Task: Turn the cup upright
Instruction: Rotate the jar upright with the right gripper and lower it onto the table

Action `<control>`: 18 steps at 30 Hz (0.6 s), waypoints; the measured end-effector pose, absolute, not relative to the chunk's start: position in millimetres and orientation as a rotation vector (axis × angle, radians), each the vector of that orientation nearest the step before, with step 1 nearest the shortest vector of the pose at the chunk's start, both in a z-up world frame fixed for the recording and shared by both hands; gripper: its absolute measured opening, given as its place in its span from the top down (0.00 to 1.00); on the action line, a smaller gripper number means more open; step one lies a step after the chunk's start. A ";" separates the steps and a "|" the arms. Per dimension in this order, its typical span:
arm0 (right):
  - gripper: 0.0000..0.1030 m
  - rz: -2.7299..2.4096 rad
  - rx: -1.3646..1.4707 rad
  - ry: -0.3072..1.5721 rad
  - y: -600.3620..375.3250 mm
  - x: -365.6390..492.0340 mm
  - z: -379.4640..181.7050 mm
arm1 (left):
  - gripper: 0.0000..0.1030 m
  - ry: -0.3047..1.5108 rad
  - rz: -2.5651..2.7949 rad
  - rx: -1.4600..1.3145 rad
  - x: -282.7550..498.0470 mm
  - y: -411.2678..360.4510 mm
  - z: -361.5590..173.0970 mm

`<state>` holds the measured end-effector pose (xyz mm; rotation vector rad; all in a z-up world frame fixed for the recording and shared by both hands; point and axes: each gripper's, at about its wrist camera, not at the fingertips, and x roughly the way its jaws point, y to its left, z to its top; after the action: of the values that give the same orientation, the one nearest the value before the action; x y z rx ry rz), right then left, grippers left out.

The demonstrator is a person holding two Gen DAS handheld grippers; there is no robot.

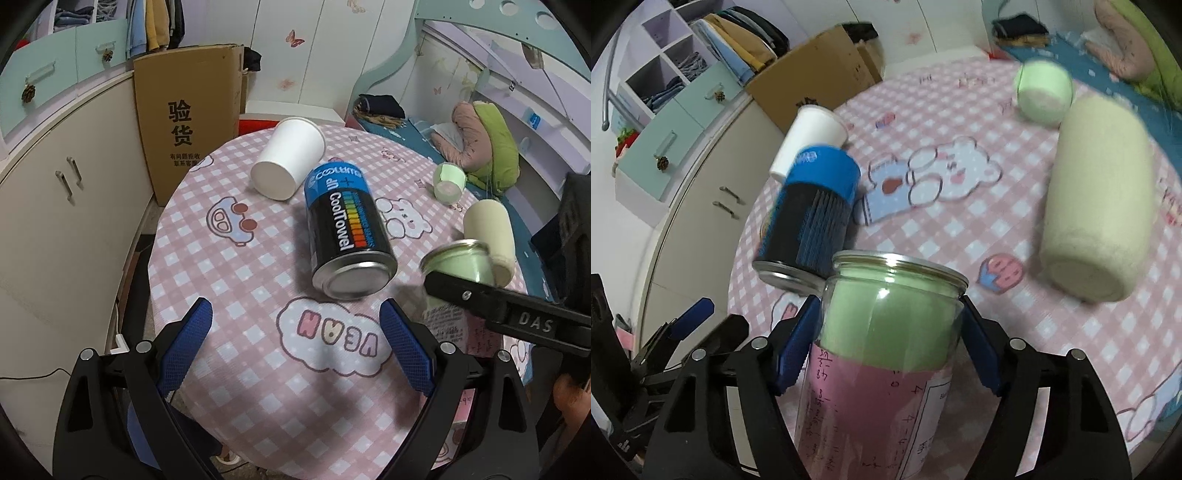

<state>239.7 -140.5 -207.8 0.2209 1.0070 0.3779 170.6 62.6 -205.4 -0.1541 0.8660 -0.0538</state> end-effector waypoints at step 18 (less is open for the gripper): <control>0.32 0.275 -0.122 0.653 -118.1 220.7 -167.6 | 0.10 0.823 -0.030 -0.172 176.0 57.6 -190.0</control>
<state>220.7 -118.1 -167.6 -0.1216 0.6525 0.2750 176.0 57.6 -190.0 -0.1716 0.8233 -0.0296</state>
